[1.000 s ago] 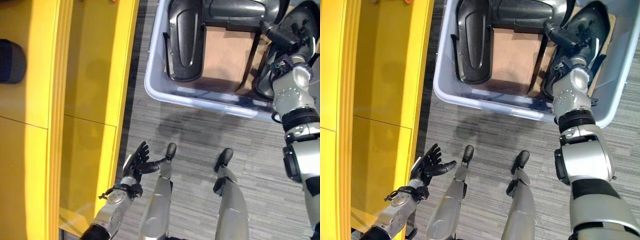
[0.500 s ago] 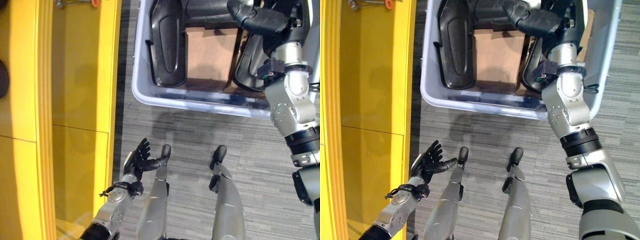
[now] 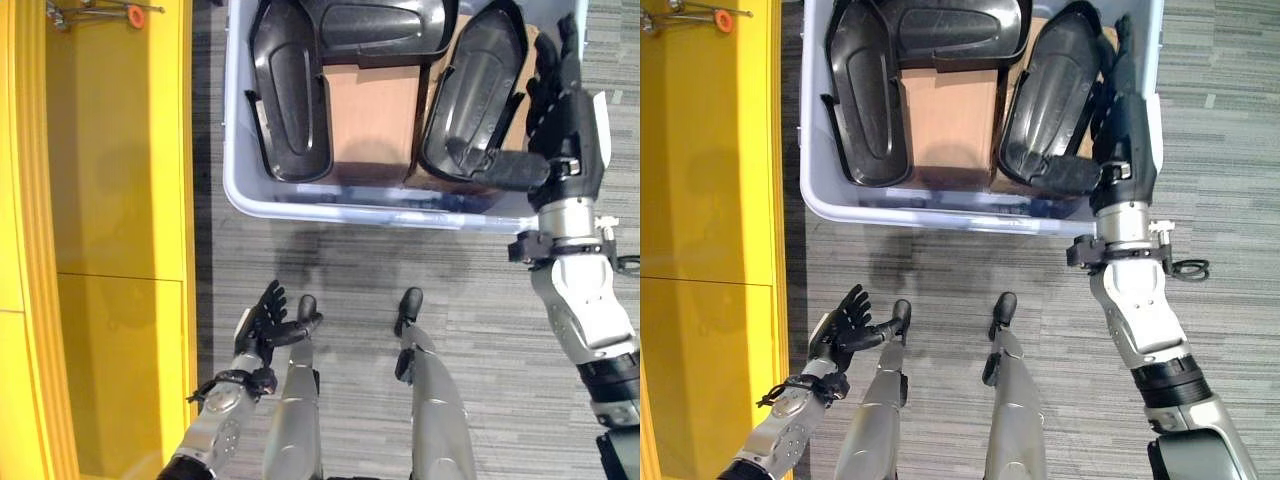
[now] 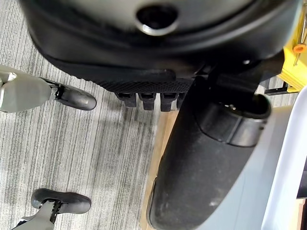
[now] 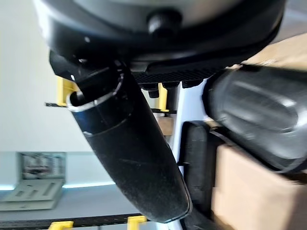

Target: Move parts from the plastic box to the shelf.

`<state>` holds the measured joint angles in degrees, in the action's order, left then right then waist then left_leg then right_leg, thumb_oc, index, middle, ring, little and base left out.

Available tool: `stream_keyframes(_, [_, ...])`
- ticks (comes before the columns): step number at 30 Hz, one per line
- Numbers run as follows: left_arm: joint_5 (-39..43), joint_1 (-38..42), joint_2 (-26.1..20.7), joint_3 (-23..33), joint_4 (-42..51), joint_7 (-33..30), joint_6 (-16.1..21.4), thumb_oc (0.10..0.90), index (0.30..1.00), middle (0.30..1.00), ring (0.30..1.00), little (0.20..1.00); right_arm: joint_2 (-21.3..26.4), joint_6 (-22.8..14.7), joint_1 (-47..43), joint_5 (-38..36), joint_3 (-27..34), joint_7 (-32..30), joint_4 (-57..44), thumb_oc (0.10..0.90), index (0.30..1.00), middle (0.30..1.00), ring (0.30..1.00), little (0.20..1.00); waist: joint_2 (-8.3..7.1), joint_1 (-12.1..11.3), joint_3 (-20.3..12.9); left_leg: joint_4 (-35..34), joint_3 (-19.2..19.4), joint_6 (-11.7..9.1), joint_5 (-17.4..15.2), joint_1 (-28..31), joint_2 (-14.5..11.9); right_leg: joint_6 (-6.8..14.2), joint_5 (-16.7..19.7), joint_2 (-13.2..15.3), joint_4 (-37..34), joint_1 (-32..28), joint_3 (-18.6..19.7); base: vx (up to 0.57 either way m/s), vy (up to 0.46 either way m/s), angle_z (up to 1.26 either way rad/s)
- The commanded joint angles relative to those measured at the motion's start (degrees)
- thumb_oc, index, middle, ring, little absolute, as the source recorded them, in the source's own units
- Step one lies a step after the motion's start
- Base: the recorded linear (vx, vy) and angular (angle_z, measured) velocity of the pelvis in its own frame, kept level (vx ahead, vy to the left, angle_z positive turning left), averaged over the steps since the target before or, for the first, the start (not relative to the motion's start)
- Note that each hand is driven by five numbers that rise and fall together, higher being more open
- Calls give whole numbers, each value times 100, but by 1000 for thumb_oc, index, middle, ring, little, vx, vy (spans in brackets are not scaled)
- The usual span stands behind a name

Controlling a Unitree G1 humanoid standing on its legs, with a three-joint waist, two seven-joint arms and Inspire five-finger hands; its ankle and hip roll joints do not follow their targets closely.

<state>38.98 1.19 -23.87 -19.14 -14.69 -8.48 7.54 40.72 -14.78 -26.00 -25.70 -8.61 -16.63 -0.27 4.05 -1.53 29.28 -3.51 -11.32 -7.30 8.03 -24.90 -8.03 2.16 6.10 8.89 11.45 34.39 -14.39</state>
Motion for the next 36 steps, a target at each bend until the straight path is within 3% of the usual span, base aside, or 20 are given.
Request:
stream_keyframes(1, [-322, -570, -307, -7, 449, 15, 265, 900, 1000, 1000, 1000, 1000, 383, -281, -244, 1058, 30, 121, -850, 900, 1000, 1000, 1000, 1000, -271, -80, -430, -149, 54, 33, -291, 892, -151, 632, 89, 343, 85, -171, 267, -3, -3, -6])
stream_keyframes(3, [-416, -610, -347, 16, 483, 25, 296, 900, 1000, 1000, 1000, 1000, 578, -121, -155, 1564, -172, 112, -777, 900, 1000, 1000, 1000, 1000, -294, -53, -446, -149, 56, 37, -263, 864, -146, 644, 144, 356, 26, -164, 269, 0, 0, 0])
stream_keyframes(11, [-502, -514, -344, -8, 463, -111, 397, 900, 1000, 1000, 1000, 1000, 427, 212, -684, 2116, -882, -111, 217, 900, 1000, 1000, 1000, 1000, -262, -132, -445, -149, 53, 35, -242, 822, -147, 633, 163, 355, -25, -173, 256, -1, -2, 0])
stream_keyframes(23, [-577, -284, -248, -88, 380, -338, 508, 900, 1000, 1000, 1000, 1000, 286, 689, -1690, 3084, -1351, -684, 1692, 900, 1000, 1000, 1000, 1000, -142, -236, -360, -149, 17, 49, -205, 695, -156, 611, 142, 365, 68, -2, 262, -2, -3, -1])
stream_keyframes(36, [-572, -117, -136, -178, 260, -454, 572, 900, 1000, 1000, 1000, 1000, -106, 879, -2078, 3067, -1552, -847, 2933, 900, 1000, 1000, 1000, 1000, -70, -291, -285, -149, -5, 50, -185, 606, -148, 593, 147, 385, 118, 87, 244, 0, 0, 0])
